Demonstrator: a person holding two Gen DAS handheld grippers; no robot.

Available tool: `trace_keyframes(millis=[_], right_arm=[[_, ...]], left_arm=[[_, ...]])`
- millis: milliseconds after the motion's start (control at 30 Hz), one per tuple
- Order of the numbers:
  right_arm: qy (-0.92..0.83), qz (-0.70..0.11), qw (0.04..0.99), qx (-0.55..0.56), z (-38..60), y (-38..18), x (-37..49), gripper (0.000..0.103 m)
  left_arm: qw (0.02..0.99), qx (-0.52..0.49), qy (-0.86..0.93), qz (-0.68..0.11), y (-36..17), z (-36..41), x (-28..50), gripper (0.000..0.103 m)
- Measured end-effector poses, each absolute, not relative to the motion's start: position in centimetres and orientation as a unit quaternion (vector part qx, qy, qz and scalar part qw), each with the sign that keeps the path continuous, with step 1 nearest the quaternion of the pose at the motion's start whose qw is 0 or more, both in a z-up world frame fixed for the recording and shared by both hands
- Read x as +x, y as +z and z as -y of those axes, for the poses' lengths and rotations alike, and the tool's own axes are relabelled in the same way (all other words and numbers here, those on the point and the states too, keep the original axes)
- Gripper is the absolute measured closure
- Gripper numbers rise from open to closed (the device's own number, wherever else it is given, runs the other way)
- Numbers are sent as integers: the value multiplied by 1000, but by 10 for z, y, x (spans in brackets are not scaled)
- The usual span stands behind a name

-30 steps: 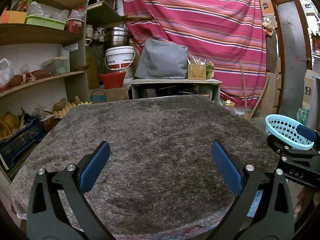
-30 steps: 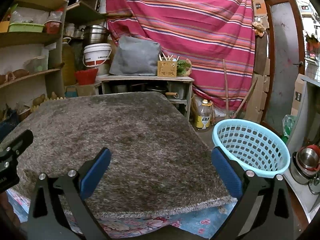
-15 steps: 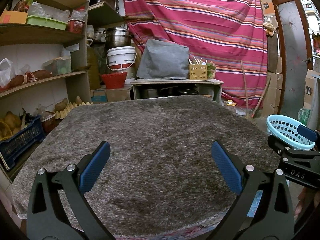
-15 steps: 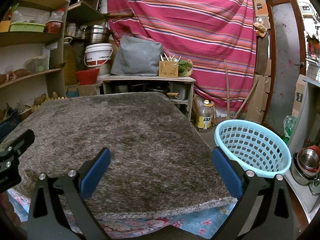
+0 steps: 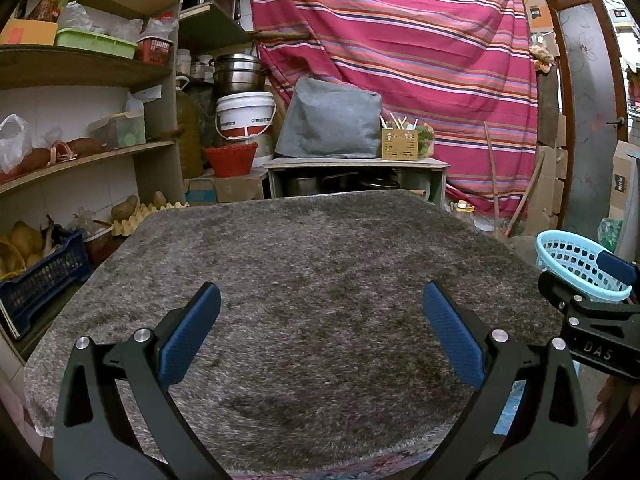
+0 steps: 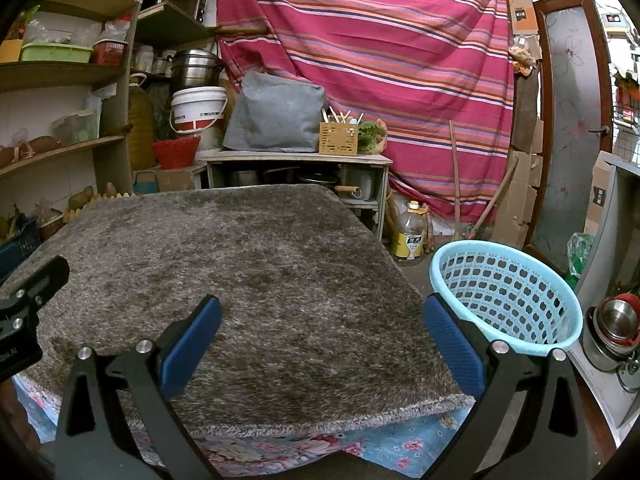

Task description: Collect trash

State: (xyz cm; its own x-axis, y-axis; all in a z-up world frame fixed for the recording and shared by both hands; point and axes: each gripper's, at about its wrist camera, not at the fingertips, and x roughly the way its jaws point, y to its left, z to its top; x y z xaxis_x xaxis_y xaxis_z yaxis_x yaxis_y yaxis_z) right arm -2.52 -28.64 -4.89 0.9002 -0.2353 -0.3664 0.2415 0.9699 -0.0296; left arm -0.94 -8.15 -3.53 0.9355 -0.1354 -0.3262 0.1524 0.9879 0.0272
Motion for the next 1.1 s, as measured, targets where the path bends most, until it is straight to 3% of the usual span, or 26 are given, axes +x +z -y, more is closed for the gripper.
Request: trace_keyframes(millis=[1100], right_arm=[[-120,-185,975,7,284,-48,-25,4]], left_arm=[[984,27,-72,-160,-33,79,-10,5]])
